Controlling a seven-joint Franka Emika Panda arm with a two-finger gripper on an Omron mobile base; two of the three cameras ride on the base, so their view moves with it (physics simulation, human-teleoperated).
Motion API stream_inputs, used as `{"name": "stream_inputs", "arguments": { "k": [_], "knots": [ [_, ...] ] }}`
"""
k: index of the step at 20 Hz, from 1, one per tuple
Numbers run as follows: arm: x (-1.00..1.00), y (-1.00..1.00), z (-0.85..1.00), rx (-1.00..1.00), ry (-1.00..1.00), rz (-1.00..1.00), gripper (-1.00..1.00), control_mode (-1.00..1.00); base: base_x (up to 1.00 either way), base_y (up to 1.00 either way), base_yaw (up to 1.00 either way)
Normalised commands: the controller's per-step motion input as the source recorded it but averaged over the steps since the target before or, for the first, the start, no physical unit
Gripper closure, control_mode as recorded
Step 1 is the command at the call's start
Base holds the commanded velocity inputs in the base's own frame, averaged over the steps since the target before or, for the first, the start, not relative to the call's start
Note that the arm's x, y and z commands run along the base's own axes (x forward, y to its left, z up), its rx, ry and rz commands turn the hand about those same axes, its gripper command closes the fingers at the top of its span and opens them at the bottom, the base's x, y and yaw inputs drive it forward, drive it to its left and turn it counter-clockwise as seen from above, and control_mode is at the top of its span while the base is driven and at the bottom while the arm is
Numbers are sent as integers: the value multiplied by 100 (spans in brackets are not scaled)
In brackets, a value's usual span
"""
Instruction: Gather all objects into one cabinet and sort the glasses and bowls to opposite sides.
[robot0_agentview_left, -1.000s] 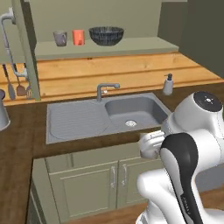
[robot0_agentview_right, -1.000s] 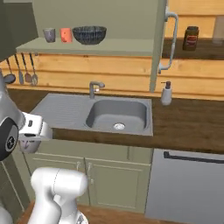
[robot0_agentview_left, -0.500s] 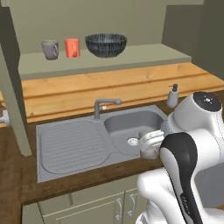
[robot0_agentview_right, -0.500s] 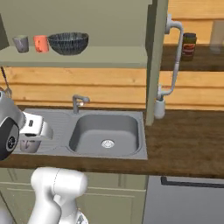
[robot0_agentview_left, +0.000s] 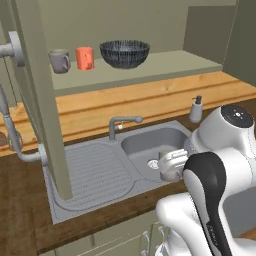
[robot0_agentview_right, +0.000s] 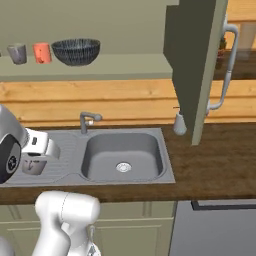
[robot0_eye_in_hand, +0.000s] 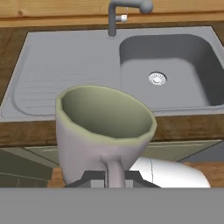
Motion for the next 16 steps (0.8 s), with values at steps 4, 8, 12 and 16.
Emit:
{"name": "stream_inputs", "arguments": {
  "k": [4, 8, 12, 16],
  "knots": [
    [0, 0, 0, 0, 0, 0, 100, 100, 61, 55, -21],
    [0, 0, 0, 0, 0, 0, 100, 100, 78, 27, -14],
    [0, 0, 0, 0, 0, 0, 100, 100, 100, 39, -9],
    [0, 0, 0, 0, 0, 0, 100, 100, 98, 32, -3]
  ]
}}
